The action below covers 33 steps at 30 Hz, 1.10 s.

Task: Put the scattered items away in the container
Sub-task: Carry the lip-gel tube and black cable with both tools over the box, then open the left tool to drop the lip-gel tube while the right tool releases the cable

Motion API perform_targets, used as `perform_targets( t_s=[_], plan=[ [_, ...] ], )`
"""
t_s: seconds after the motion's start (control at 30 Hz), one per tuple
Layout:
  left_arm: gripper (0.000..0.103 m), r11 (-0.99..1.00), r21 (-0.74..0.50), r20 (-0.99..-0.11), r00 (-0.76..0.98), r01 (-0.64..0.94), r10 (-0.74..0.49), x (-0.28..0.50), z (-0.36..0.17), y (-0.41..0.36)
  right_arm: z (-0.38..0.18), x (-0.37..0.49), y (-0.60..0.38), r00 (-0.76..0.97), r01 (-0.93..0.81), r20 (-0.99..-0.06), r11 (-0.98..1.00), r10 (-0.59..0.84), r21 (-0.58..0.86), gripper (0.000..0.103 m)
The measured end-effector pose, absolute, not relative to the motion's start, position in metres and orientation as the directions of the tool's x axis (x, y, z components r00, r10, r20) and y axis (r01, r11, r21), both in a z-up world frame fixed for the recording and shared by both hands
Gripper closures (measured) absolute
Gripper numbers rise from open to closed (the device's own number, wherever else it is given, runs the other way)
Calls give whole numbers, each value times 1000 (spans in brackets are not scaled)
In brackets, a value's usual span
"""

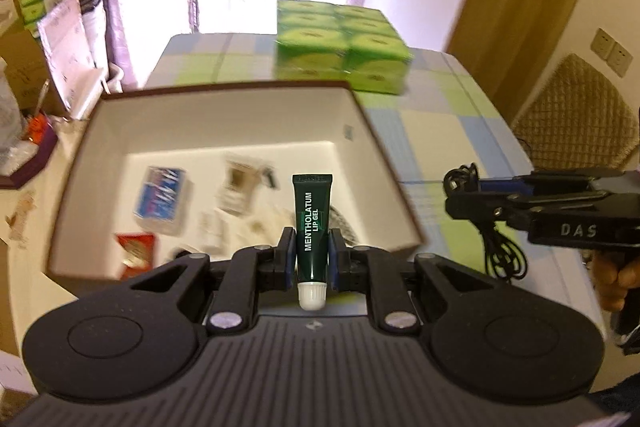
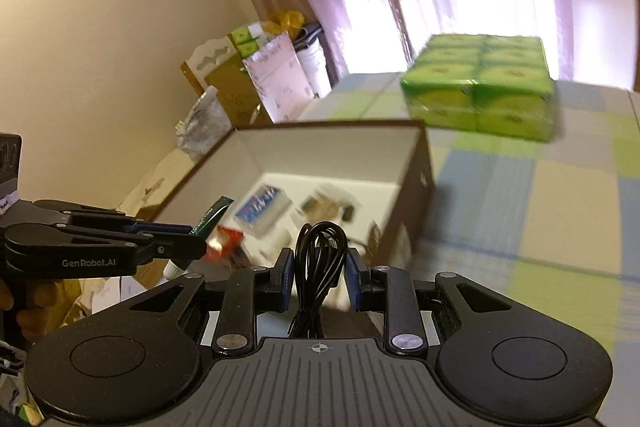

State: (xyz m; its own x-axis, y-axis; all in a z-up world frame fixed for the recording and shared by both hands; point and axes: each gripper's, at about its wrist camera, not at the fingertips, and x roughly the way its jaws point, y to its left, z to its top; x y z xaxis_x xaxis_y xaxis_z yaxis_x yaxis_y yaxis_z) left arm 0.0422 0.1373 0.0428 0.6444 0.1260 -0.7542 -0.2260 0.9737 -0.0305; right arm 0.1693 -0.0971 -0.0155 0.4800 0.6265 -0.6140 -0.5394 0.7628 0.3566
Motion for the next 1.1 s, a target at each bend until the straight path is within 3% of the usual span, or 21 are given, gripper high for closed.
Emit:
perform_targets(
  t_s=[0.3, 0.5, 1.03, 1.1],
  plan=[
    [90, 979, -2, -784, 608, -202, 124, 83, 29, 221, -36, 229, -27, 537, -467, -657, 835, 529, 291, 74],
    [90, 976, -51, -815, 574, -213, 83, 127, 8, 265, -60, 270, 1, 554, -392, -709, 888, 437, 241, 74],
    [90, 964, -87, -887, 460, -252, 40, 196, -58, 304, -101, 322, 30, 527, -348, -792, 929, 308, 129, 74],
    [90, 964, -88, -891, 452, -250, 35, 199, -64, 304, -102, 324, 31, 524, -347, -796, 930, 302, 124, 82]
  ],
)
